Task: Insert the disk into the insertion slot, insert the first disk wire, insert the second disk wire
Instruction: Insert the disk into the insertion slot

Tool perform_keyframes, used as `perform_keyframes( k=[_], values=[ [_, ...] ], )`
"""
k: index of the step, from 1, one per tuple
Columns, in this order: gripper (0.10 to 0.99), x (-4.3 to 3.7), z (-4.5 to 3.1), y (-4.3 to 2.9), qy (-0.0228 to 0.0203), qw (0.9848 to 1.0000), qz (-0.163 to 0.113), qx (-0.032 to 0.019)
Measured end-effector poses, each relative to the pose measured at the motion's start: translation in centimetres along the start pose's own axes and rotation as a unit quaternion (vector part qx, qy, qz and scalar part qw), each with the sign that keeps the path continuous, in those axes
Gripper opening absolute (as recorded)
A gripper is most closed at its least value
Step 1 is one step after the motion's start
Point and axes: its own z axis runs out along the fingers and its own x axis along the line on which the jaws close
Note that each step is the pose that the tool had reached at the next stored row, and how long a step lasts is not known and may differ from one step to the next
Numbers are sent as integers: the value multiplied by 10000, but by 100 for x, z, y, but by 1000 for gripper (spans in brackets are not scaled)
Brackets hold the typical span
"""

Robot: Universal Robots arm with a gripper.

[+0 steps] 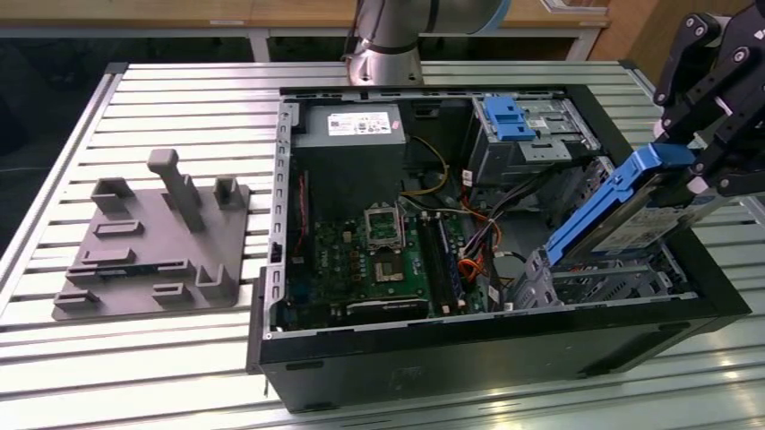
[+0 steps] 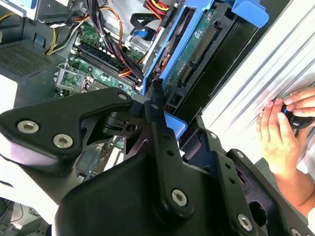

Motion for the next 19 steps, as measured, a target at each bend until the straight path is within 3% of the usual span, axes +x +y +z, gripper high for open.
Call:
perform_keyframes(
  k=[19],
  values=[
    [361, 6, 94, -10, -1, 10000, 0, 0]
  ],
)
